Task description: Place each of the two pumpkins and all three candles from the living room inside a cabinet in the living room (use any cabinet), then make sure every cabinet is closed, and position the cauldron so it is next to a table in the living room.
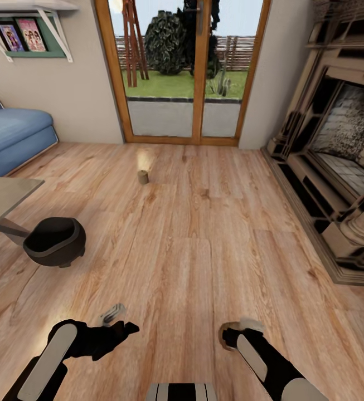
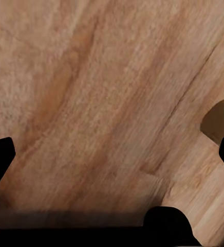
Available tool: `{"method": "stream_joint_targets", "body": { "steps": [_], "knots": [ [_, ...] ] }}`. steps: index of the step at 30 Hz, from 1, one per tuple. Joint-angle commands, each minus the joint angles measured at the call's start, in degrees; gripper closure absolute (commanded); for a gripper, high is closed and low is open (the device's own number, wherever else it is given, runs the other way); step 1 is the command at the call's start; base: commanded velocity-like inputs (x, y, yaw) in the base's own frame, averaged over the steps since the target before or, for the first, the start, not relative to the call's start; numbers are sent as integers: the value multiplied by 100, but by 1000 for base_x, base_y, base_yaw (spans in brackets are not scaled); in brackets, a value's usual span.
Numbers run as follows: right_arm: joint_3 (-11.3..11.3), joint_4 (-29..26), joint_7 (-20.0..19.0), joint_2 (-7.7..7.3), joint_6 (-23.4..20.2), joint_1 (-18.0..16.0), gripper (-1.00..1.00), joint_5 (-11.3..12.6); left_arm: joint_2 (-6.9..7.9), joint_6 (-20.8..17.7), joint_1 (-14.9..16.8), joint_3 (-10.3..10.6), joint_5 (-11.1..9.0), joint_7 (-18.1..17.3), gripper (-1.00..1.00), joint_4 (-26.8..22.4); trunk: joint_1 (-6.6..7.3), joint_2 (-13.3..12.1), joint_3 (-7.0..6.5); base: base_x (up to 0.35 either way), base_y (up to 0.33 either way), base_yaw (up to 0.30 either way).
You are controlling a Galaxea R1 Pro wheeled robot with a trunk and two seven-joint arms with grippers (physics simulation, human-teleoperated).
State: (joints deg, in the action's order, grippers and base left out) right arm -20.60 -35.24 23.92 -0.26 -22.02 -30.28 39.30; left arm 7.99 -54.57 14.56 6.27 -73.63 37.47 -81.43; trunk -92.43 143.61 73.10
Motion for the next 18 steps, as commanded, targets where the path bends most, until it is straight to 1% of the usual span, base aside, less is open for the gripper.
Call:
{"method": "stream_joint_targets", "body": {
  "steps": [1,4,5,8,10,11,12,13,14,16,18],
  "knots": [
    [-17,-286,50,-7,-234,-5,100,-27,6,7,3,7,-57,118,-100,-2,4,0,-18,0,0,0],
    [-9,-932,68,-9,-708,2,100,-27,7,25,3,0,-56,359,-100,38,11,-4,-85,0,0,0],
    [-4,-1228,73,-13,-934,26,100,-27,4,31,3,-6,-55,487,-100,53,14,-5,-107,0,0,0],
    [9,-1785,125,-15,-1375,142,100,-21,3,40,3,-11,-52,630,-100,65,22,-9,-173,0,0,0],
    [23,-2455,251,-17,-1710,370,100,-19,12,42,3,-18,-48,665,-100,73,27,-12,-218,0,0,0],
    [34,-2896,345,-16,-1928,549,100,-19,21,42,3,-24,-47,673,-100,78,29,-13,-240,0,0,0],
    [36,-3137,414,-13,-2067,664,100,-17,26,42,3,-28,-47,677,-100,80,32,-14,-262,0,0,0],
    [37,-3307,490,-12,-2174,749,100,-14,30,42,3,-32,-47,679,-100,81,34,-16,-284,0,0,0],
    [38,-3482,659,-8,-2285,841,100,-10,33,42,3,-31,-46,684,-100,83,37,-17,-306,0,0,0],
    [42,-3564,818,-3,-2328,882,100,2,35,46,3,-30,-46,688,-100,83,42,-20,-351,0,0,0],
    [45,-3599,873,6,-2332,893,100,19,35,49,3,-30,-46,690,-100,88,47,-22,-395,0,0,0]
  ]
}}
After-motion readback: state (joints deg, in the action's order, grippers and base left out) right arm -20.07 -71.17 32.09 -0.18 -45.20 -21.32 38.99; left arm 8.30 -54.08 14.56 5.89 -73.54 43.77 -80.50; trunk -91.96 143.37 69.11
